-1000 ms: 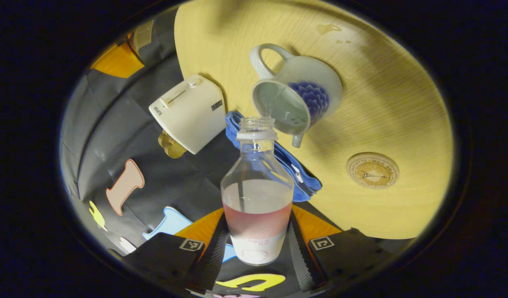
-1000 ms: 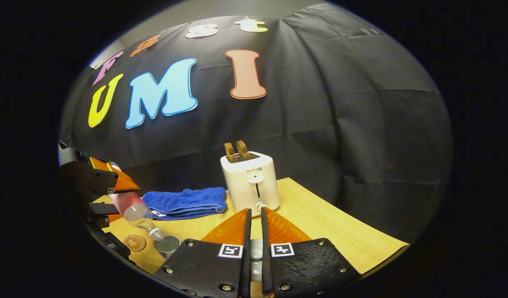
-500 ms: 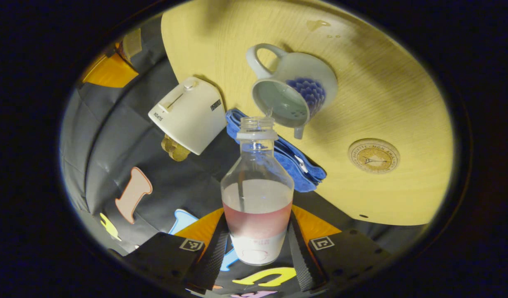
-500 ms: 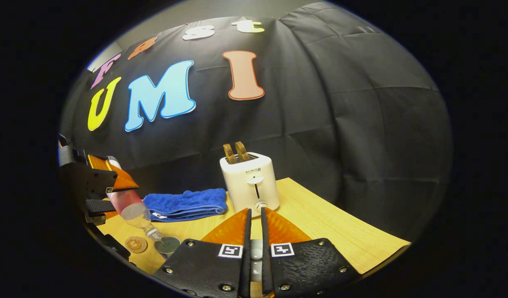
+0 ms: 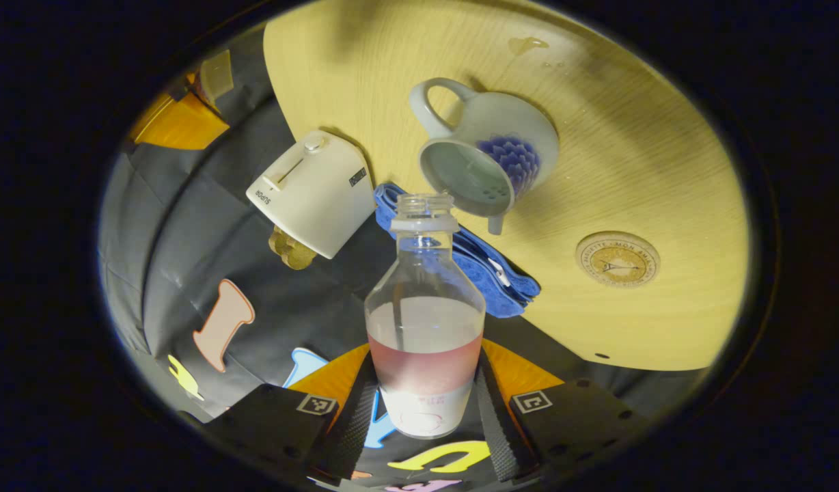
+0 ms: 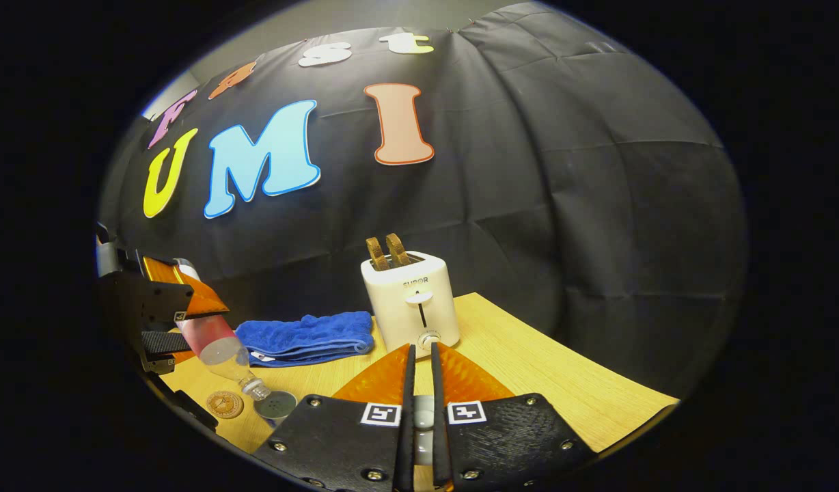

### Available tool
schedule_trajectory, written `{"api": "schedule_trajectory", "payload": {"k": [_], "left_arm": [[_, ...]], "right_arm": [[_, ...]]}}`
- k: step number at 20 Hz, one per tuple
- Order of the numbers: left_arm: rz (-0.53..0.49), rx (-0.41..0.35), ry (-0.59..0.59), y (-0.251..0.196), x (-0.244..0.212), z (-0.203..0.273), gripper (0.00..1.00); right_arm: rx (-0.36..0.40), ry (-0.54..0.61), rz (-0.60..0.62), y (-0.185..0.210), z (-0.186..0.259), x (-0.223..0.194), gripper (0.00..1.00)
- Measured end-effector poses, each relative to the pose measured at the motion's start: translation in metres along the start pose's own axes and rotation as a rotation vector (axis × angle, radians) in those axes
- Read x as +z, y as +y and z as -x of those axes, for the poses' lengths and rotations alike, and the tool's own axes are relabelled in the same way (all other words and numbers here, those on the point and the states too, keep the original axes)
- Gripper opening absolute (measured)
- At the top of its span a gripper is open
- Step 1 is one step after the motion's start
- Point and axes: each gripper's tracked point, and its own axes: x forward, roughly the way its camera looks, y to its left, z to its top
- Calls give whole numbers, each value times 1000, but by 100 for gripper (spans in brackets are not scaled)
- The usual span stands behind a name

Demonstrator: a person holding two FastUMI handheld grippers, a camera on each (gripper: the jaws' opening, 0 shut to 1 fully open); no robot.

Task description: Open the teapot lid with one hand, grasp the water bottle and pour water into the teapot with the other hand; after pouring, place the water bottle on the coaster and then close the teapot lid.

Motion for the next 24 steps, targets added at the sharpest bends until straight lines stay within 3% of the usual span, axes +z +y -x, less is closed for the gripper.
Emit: {"api": "schedule_trajectory", "payload": {"k": [6,10,17,24], "left_arm": [[181,-23,-44,-17,-7,-7,84],[406,-73,-95,-44,-11,-7,84],[912,-99,-197,-70,-6,-9,84],[1589,-97,-269,-81,23,-27,84]], "right_arm": [[-25,18,-9,-8,-1,-6,11],[-26,16,15,-4,-3,-7,11],[-4,33,48,8,-4,-13,10],[-3,34,55,9,-4,-14,11]]}}
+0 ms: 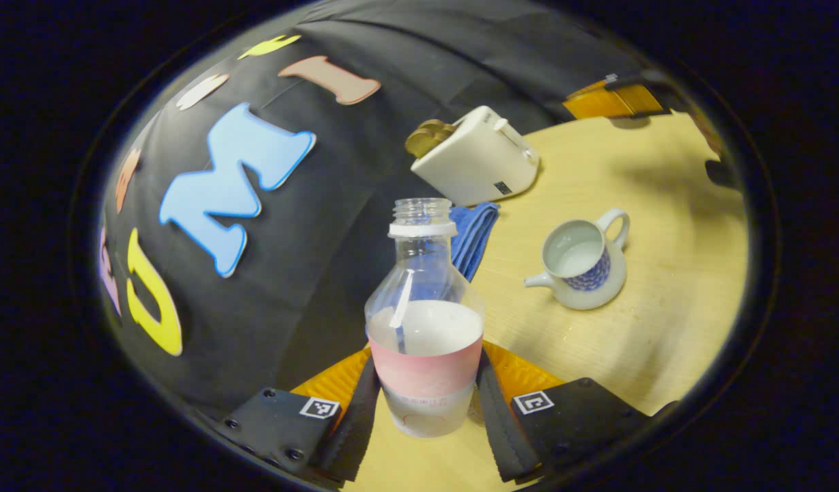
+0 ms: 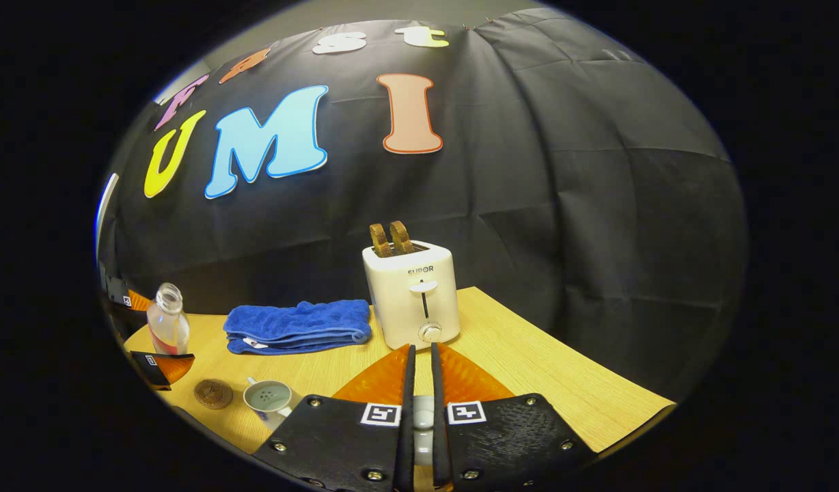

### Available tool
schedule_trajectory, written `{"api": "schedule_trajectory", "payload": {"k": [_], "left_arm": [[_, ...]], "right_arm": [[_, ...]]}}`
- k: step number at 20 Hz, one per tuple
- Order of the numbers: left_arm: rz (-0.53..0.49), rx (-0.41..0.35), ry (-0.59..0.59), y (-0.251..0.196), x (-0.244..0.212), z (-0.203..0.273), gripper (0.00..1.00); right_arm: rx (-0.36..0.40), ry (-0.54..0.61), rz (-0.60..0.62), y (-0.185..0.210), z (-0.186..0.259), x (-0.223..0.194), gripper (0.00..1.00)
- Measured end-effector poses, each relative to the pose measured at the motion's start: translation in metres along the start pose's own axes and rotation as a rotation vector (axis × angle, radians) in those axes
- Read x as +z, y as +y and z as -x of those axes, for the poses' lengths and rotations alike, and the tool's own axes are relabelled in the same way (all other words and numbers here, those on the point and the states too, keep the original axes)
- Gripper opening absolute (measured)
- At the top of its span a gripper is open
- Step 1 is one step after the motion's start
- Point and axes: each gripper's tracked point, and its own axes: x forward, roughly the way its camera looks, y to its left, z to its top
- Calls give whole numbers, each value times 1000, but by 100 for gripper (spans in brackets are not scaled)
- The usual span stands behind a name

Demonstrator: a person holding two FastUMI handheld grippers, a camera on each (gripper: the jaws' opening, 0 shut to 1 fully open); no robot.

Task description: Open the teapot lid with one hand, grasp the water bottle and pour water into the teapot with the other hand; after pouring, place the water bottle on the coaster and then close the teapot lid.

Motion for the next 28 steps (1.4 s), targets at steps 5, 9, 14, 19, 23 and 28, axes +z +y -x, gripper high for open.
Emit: {"api": "schedule_trajectory", "payload": {"k": [5,9,14,19,23,28], "left_arm": [[319,6,-26,-15,-12,-22,84],[477,20,-61,-19,-10,-24,84],[624,34,-104,-24,-7,-31,84],[732,64,-145,-21,-5,-39,84],[749,67,-150,-22,-4,-40,84],[753,68,-143,-24,-5,-40,86]], "right_arm": [[13,8,-9,4,-1,-3,10],[17,9,-2,7,-1,-4,10],[23,8,14,12,0,-3,10],[25,7,16,13,0,-4,11],[28,11,22,15,-1,-5,11],[29,20,25,16,-2,-7,10]]}}
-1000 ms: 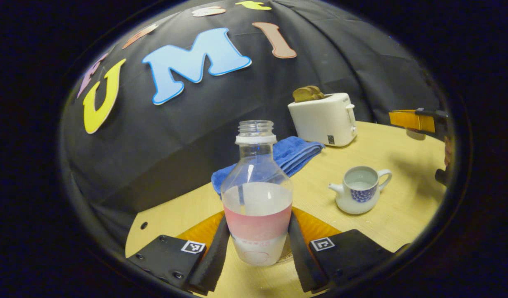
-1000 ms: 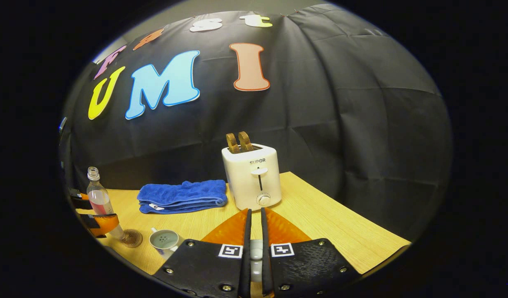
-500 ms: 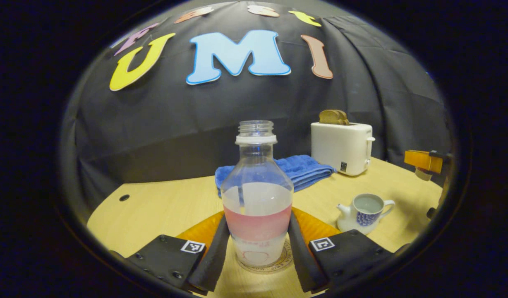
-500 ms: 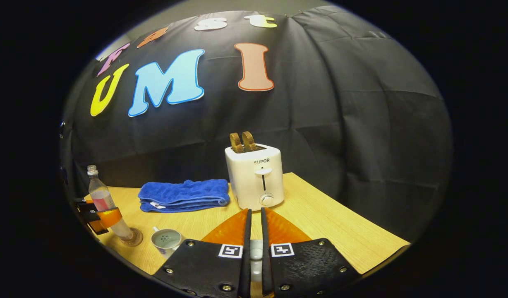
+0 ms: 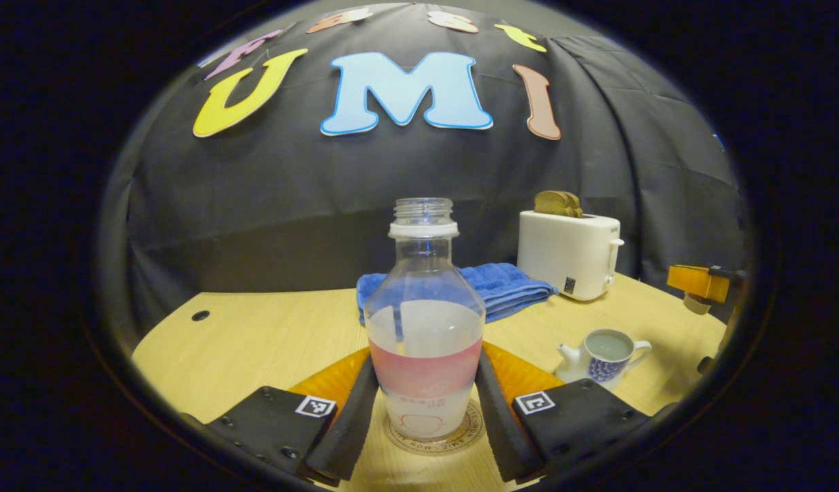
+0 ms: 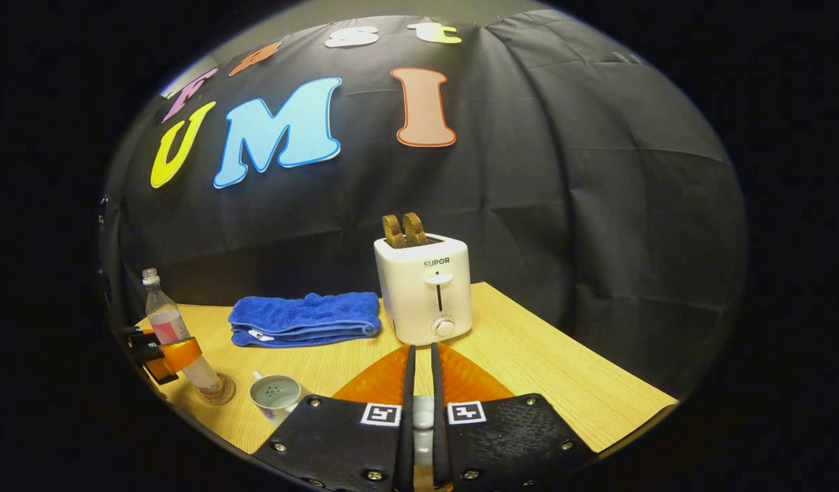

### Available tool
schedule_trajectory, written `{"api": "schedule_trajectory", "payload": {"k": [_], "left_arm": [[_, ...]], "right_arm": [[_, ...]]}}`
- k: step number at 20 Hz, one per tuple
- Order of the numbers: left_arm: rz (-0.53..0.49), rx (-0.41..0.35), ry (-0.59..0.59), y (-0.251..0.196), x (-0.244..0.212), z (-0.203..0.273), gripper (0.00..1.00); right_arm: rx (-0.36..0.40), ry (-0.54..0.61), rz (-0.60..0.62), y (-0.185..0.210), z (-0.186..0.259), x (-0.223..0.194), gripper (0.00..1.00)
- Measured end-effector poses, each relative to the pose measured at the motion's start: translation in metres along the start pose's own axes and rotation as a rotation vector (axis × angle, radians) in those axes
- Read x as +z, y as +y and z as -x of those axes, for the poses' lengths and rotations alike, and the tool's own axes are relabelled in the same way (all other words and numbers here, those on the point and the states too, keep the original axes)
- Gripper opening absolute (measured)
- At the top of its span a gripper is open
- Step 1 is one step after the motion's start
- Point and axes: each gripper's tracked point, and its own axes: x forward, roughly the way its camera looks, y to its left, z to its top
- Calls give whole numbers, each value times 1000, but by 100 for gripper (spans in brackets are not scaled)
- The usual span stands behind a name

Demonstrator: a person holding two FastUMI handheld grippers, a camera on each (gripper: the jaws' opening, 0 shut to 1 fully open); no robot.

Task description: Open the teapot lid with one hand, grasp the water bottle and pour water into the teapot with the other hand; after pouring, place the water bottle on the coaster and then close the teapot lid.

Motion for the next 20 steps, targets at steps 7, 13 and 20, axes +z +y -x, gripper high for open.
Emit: {"api": "schedule_trajectory", "payload": {"k": [7,13,20], "left_arm": [[0,2,19,-1,-5,1,93],[15,6,14,-2,-2,5,100],[61,19,-1,1,1,16,100]], "right_arm": [[1,2,7,1,0,-1,11],[14,6,8,6,0,-3,11],[80,-8,27,34,3,-1,11]]}}
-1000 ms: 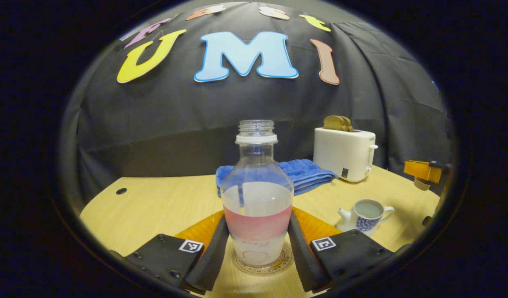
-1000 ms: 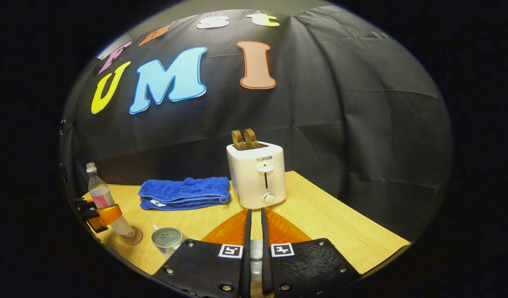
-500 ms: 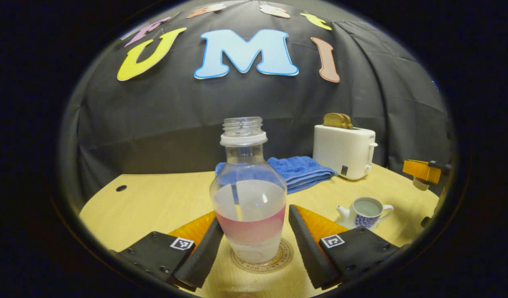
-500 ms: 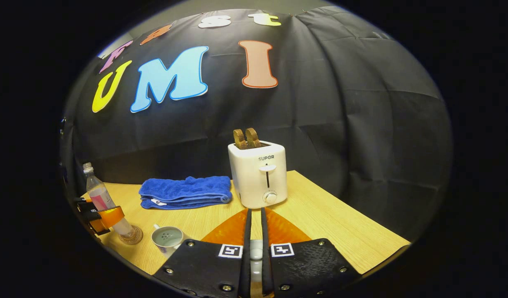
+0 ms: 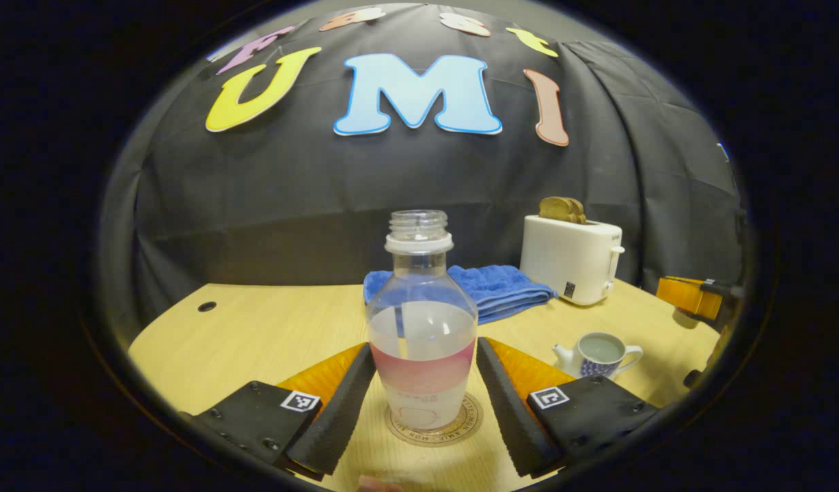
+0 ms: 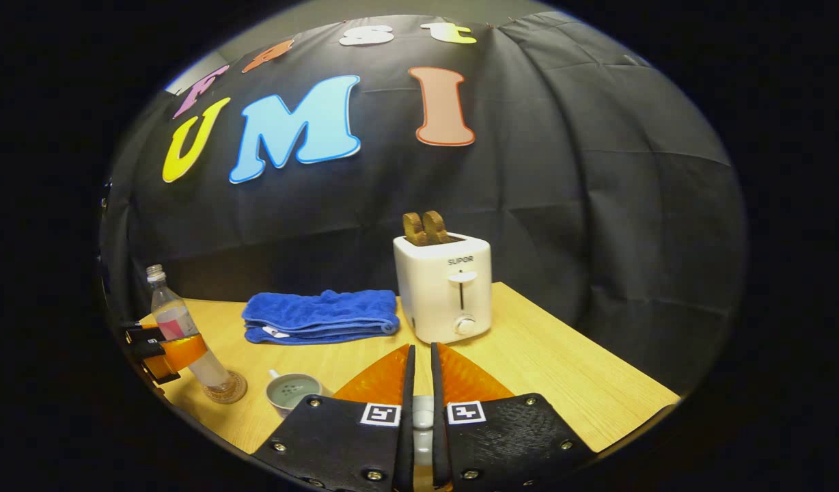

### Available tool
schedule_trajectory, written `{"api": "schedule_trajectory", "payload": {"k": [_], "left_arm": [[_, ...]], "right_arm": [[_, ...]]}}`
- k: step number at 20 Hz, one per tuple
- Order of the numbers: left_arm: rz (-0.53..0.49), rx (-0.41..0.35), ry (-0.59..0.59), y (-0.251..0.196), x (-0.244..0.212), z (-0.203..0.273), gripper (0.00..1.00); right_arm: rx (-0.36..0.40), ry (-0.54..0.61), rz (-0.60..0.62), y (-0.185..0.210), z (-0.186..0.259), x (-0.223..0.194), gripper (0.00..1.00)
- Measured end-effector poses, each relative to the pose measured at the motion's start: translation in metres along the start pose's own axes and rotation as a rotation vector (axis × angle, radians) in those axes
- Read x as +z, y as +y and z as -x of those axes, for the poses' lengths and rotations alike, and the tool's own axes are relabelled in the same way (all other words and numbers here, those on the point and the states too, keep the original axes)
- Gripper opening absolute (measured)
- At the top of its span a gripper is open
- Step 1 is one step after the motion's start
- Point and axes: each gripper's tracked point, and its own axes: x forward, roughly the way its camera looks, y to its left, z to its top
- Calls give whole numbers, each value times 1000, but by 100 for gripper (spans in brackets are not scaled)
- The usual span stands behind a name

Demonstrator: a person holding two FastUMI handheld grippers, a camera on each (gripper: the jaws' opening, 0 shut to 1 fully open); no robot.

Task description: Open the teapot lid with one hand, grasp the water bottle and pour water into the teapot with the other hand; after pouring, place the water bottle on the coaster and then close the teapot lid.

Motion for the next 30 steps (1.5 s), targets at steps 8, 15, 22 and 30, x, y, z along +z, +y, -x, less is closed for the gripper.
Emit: {"api": "schedule_trajectory", "payload": {"k": [8,15,22,30], "left_arm": [[3,-9,-46,-1,0,23,100],[24,4,-72,5,-1,35,100],[43,1,-116,3,9,38,100],[47,-13,-109,-1,4,36,100]], "right_arm": [[140,-13,-24,45,2,0,11],[225,-83,1,84,0,14,10],[269,-62,53,118,-34,1,10],[308,0,-56,126,-52,-21,10]]}}
